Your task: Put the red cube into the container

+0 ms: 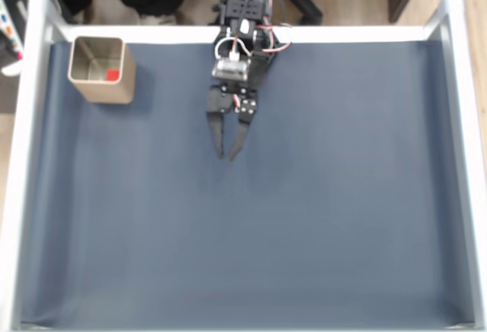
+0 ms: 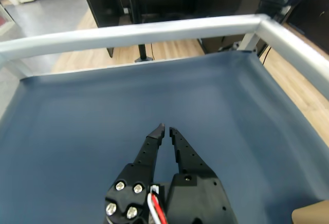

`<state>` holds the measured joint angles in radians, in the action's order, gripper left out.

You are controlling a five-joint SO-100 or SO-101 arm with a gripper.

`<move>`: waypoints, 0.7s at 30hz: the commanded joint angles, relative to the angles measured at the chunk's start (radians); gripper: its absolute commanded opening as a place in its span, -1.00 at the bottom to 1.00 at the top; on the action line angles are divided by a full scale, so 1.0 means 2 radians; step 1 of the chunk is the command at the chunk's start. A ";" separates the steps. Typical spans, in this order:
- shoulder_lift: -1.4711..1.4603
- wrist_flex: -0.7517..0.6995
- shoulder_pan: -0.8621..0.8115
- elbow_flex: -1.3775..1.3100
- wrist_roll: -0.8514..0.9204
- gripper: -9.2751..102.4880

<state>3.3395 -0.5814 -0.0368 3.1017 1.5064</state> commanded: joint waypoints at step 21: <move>0.008 -0.301 0.005 0.014 -0.012 -0.83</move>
<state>3.3410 -1.1459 -0.0261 3.1370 1.4726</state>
